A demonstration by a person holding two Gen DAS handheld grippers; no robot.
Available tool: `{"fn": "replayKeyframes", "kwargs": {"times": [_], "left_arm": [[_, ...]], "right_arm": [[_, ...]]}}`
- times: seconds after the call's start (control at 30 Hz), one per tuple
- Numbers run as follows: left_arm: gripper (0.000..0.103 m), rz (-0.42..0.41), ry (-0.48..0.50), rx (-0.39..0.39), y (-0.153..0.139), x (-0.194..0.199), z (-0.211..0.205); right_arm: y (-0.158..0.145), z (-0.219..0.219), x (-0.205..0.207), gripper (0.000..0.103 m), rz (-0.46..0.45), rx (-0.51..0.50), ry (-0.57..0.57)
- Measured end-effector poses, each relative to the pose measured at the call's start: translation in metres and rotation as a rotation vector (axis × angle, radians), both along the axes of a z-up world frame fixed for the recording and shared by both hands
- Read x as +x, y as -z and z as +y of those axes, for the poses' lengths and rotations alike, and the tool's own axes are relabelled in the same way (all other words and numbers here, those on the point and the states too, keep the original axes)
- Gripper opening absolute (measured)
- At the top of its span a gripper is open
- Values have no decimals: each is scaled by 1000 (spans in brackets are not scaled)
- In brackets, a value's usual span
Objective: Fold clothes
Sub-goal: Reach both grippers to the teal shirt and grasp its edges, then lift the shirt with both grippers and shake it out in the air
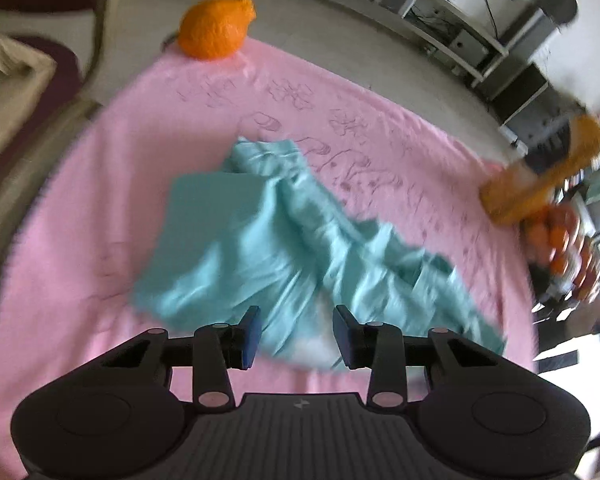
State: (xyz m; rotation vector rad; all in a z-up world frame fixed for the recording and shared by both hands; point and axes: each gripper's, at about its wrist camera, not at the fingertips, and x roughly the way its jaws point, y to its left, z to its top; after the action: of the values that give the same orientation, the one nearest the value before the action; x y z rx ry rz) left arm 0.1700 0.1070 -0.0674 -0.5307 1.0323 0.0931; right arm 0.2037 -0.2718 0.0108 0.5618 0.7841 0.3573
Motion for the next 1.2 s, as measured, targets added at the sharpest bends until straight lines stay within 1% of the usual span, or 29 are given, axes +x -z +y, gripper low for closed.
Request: {"fn": "replayKeyframes", "kwargs": {"times": [0.07,0.1,0.17,0.23,0.27,0.3,0.37,0.4,0.43,0.5,0.57,0.67,0.7,0.73,0.77,0.8,0.9,0.97,1.13,1.2], "left_arm": [[38,13,-33,-82,14,19,4],[38,6,-49,-121,20,26,7],[48,-4,-70,-163,28,39,11],[48,1,-84,-177,37,48,14],[46,3,-91,-184,41,52,15],[45,5,-103,-207,46,55,17],[43,-22,-106,-269,52,57,20],[41,-31,-105,-283,54,59,20],[39,-35,-103,-281,56,61,20],[37,-31,-97,-268,60,66,19],[36,-18,-94,-272,66,70,19],[34,-27,-83,-284,73,75,22],[26,-27,-83,-278,73,75,23],[7,-35,-86,-278,72,73,23],[4,-43,-88,-278,70,70,24],[4,-51,-90,-278,69,67,24],[4,-105,-68,-238,54,48,22],[4,-139,-67,-228,44,32,23],[4,-250,-53,-226,1,-32,30],[4,-276,-51,-223,-10,-59,33]], "right_arm": [[18,-2,4,46,26,24,24],[27,-3,6,46,44,36,36],[40,-7,7,47,63,46,47],[47,-9,6,49,68,39,51],[50,-10,6,50,70,34,54],[53,-11,6,51,76,34,57],[59,-13,6,51,89,35,64],[62,-14,6,51,98,36,65],[66,-14,7,51,105,38,66],[72,-15,8,51,121,44,67],[78,-17,9,51,140,53,68],[87,-19,8,52,163,60,72],[90,-19,8,52,171,61,74],[92,-20,6,52,179,62,76],[94,-21,5,52,188,65,79],[96,-22,4,52,196,69,82],[97,-25,-3,53,206,82,90],[96,-27,-8,55,208,90,90],[89,-35,-26,56,208,115,103],[88,-39,-34,57,212,117,110]]}}
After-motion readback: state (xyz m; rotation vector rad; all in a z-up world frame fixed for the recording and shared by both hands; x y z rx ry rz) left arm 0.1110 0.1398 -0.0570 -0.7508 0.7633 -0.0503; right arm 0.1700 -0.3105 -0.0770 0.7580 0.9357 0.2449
